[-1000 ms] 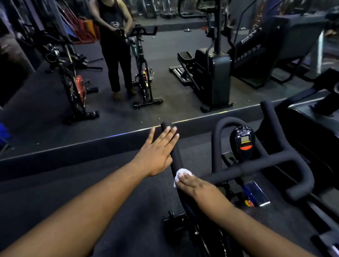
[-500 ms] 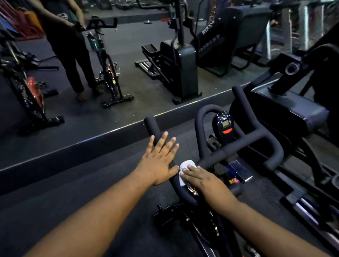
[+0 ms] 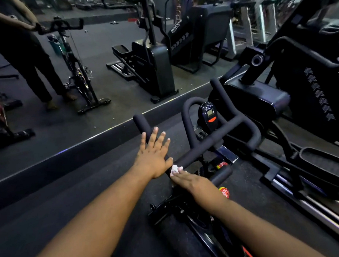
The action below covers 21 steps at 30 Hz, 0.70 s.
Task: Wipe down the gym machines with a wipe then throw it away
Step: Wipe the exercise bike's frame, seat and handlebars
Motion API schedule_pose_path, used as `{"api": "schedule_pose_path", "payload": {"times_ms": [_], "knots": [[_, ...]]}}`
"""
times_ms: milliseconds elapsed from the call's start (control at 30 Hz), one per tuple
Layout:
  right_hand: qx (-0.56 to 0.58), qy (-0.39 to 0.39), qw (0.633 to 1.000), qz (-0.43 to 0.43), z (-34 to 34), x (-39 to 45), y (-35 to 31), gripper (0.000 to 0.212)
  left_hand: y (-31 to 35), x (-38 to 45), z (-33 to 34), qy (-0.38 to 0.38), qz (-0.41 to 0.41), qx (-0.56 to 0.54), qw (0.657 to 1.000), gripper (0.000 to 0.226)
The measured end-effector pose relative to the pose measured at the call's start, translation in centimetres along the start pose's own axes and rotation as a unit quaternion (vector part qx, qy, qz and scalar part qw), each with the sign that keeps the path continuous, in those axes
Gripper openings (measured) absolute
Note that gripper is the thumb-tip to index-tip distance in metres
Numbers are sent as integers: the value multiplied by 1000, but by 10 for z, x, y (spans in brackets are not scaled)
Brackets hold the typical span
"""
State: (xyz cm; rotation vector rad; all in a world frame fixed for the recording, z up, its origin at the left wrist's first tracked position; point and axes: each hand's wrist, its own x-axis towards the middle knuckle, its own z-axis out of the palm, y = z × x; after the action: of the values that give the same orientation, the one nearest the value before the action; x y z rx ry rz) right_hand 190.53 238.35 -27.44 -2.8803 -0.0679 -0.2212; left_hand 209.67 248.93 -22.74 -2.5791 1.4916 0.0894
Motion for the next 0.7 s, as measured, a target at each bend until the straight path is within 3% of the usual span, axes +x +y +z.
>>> {"api": "schedule_pose_path", "payload": {"times_ms": [133, 233, 333, 400, 500, 633, 700], "knots": [[-81, 32, 995, -40, 2, -44, -6, 45, 7, -2, -3, -2, -14, 1, 1000, 72], [-121, 80, 988, 59, -7, -69, 16, 45, 21, -9, 0, -2, 9, -6, 1000, 65], [-159, 85, 966, 183, -9, -78, 21, 50, 41, -15, 9, -3, 41, -30, 999, 73], [-133, 78, 971, 183, 2, -73, 1, 52, 48, -16, 14, 9, 42, -32, 999, 81], [-149, 47, 979, 134, 10, -77, -8, 61, 45, -17, 16, 17, 43, -26, 999, 86], [-174, 21, 954, 243, -18, -84, 39, 90, 45, -17, 13, 7, 41, -34, 999, 87], [-158, -11, 955, 252, -20, -84, 49, 100, 47, -15, 12, -3, 33, -33, 999, 88]]}}
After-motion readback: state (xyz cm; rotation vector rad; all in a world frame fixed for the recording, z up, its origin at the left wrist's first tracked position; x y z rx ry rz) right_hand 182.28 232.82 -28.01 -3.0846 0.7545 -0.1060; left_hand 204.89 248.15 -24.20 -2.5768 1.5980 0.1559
